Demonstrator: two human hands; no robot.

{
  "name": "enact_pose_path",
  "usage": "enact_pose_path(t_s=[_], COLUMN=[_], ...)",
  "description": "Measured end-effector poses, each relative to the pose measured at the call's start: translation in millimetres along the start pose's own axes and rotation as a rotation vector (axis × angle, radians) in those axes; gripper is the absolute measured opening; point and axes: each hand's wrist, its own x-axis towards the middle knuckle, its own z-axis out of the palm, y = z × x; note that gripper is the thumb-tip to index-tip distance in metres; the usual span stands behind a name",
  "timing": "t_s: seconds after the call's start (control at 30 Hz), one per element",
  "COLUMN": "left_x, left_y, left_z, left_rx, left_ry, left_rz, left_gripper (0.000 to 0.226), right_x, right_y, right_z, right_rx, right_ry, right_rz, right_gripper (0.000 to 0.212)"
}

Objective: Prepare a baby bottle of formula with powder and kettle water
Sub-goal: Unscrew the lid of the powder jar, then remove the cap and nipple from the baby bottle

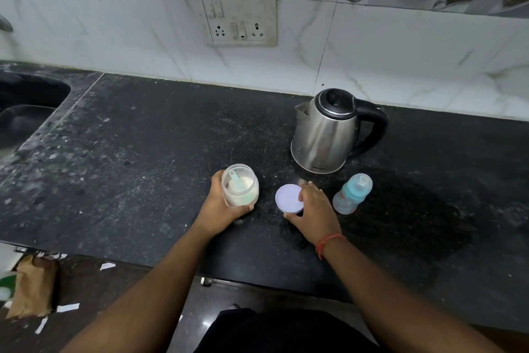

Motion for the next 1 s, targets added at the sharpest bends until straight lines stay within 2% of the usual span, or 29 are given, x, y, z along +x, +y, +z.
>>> enact_pose_path(t_s=[0.1, 0.17, 0.27, 0.37, 0.53, 0.63, 0.7, 0.8, 0.93, 1.0], left_x=[0, -3, -7, -11, -8, -4, -2, 0, -2, -3], left_y=[-1, 2, 1, 8, 49, 81, 95, 107, 109, 107], left_z=[-2, -5, -13, -19, -10, 7, 23, 49, 85, 99], left_rx=[0.007, 0.015, 0.059, 0.113, 0.261, 0.344, 0.355, 0.339, 0.313, 0.311], left_ry=[-0.018, -0.014, 0.035, 0.086, 0.118, 0.093, 0.056, -0.022, -0.113, -0.163], left_rz=[-0.011, -0.010, -0.003, 0.079, 0.405, 0.576, 0.626, 0.621, 0.566, 0.521], left_gripper=[0.095, 0.096, 0.121, 0.118, 0.099, 0.096, 0.095, 0.094, 0.096, 0.098], right_x=[-1, -1, -2, -6, -15, -17, -16, -14, -18, -21], right_y=[-2, -4, -6, -7, -15, -13, -2, 21, 44, 49], right_z=[4, 4, -2, -15, -49, -77, -92, -104, -109, -110], right_rx=[-0.025, -0.010, 0.025, 0.071, 0.139, 0.134, 0.099, -0.005, -0.017, 0.005], right_ry=[0.022, 0.013, 0.045, 0.125, 0.293, 0.450, 0.512, 0.474, 0.252, 0.181], right_rz=[-0.004, 0.001, -0.025, -0.051, -0.146, -0.228, -0.211, -0.087, 0.072, 0.092], right_gripper=[0.061, 0.073, 0.086, 0.076, 0.054, 0.041, 0.038, 0.044, 0.062, 0.060])
